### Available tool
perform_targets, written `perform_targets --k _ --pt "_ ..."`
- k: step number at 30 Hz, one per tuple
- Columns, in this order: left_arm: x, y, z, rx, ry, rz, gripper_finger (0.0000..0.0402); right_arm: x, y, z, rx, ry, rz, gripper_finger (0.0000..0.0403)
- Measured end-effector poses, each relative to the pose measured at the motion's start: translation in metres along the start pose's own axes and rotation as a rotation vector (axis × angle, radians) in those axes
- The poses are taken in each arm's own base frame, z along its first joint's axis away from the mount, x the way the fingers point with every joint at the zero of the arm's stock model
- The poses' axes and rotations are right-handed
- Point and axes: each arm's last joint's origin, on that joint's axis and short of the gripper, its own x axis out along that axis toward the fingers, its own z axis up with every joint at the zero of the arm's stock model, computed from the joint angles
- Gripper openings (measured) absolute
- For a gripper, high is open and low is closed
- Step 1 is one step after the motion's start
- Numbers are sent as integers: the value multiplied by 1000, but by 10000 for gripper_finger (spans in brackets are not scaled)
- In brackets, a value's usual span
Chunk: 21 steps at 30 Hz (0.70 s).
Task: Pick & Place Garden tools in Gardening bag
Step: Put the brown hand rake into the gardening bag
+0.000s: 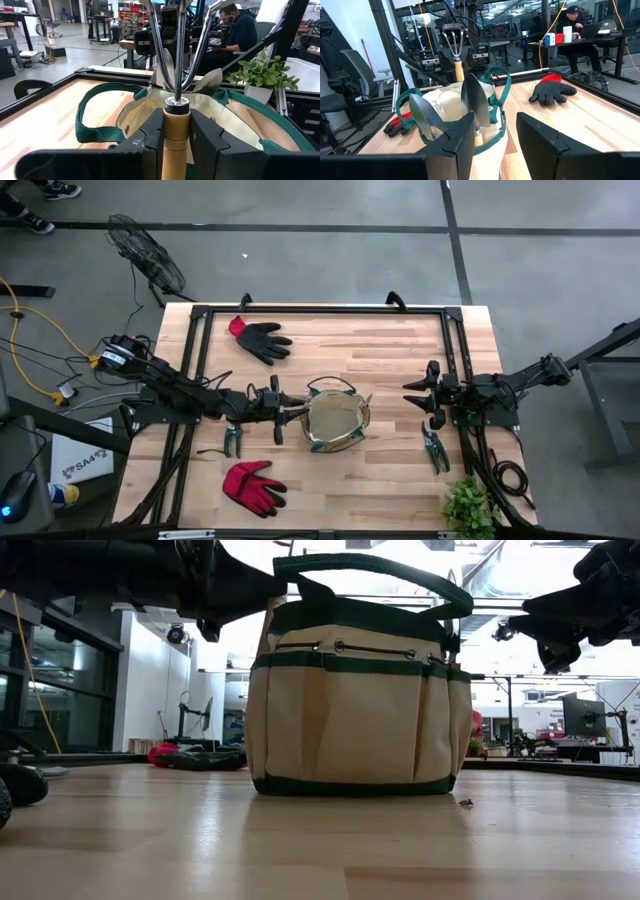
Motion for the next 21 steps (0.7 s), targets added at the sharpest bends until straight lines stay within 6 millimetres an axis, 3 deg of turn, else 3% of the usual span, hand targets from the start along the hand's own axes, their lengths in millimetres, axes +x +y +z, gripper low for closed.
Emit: perform_targets --k 8,21 --pt "0 -1 0 -27 1 -30 59 0 0 0 0 0 0 137" --pt "9 -3 -22 -47 16 -32 59 0 0 0 0 0 0 137"
